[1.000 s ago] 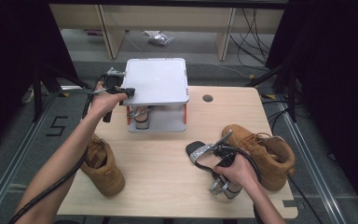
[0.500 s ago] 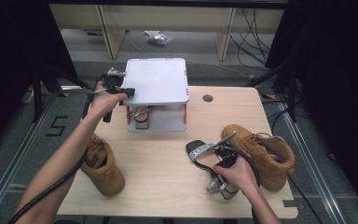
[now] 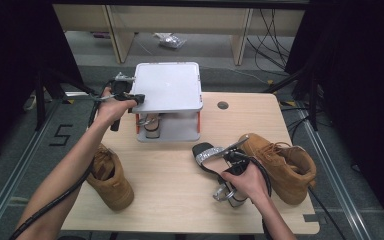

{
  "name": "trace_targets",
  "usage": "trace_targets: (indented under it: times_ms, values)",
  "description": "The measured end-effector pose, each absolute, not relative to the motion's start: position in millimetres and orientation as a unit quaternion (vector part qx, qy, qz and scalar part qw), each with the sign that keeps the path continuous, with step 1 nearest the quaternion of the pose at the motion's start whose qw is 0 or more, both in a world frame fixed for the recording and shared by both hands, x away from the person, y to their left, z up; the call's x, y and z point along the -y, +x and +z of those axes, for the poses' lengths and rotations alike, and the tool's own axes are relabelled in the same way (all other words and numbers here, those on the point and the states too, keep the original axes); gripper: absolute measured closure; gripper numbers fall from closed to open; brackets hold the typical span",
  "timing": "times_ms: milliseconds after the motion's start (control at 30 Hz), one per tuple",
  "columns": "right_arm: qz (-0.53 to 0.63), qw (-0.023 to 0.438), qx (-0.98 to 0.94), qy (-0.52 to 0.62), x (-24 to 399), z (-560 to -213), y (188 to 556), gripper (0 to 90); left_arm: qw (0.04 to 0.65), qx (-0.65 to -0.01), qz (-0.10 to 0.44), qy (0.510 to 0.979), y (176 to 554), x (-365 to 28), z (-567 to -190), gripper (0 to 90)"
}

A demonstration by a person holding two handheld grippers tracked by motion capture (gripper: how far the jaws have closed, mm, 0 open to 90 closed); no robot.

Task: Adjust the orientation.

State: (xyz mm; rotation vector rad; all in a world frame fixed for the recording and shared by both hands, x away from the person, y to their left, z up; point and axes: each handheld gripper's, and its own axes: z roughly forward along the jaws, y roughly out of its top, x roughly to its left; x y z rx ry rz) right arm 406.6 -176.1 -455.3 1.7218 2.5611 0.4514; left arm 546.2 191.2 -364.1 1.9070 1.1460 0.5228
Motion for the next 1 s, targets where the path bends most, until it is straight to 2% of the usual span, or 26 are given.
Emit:
trace_targets:
  times_ms: [500,1000]
  values:
    - [0.179,0.011,-0.817,0.548,135.9,-441.9,430.0,43.5,0.418,-0.456,0.208,0.758,546.2,-191.7,-364.5,89.5]
    - [0.197,0.04,-0.803,0.561,102.0,-443.1,458.2,43.5,0.419,-0.455,0.206,0.758,546.4,-191.9,-364.6,89.4]
